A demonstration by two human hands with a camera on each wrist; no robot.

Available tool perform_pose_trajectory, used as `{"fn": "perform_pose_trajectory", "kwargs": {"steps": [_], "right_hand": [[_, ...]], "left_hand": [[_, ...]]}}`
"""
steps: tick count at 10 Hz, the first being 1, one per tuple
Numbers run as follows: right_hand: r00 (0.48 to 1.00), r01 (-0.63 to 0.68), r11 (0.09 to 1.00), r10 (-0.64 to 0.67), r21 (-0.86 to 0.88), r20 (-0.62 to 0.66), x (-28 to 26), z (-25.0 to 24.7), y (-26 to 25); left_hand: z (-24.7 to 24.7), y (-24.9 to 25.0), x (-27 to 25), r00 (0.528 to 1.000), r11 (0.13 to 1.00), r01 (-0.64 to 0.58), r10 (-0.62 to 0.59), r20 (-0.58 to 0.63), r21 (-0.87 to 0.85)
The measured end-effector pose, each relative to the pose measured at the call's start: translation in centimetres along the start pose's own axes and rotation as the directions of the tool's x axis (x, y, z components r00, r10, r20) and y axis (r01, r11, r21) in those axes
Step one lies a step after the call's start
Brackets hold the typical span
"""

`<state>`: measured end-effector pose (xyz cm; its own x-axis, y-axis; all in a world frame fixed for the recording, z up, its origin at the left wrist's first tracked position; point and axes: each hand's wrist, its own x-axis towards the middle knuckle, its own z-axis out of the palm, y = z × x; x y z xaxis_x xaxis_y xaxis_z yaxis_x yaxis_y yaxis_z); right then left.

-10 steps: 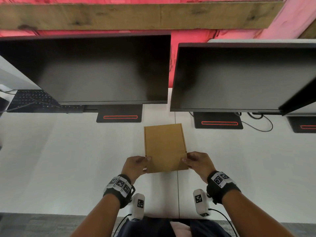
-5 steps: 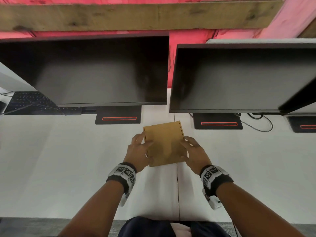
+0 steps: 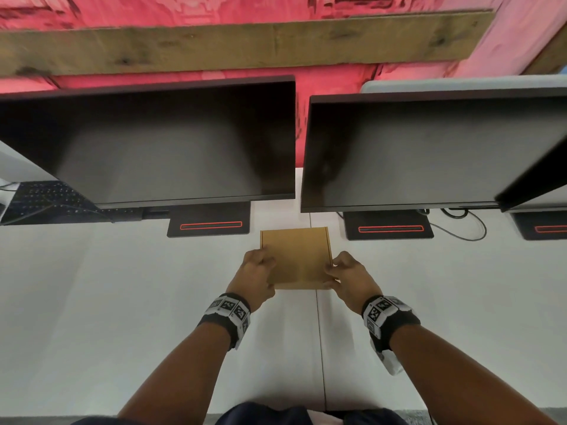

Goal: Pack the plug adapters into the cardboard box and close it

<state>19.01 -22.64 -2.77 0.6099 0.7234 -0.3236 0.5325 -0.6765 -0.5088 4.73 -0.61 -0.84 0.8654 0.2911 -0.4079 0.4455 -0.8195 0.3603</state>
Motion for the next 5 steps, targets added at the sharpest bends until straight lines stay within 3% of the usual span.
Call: {"fn": "perform_pose_trajectory", "kwargs": {"steps": [1, 3, 5], "right_hand": [[1.0, 0.005, 1.0, -0.005, 0.007, -0.009, 0.0, -0.2, -0.2], [0.975, -0.089, 0.978, 0.124, 0.19, -0.186, 0.2, 0.3, -0.7], [0.98, -0.127, 0.965, 0.158, 0.231, -0.123, 0.4, 0.2, -0.9]], "left_hand": [[0.0, 0.2, 0.1, 1.0, 1.0, -0.001, 0.001, 0.004, 0.014], [-0.4, 0.7, 0.2, 1.0, 0.999, 0.022, -0.022, 0.013, 0.045], [-2.1, 1.4, -0.1, 0.997, 0.977, 0.016, -0.033, 0.076, 0.213]]}}
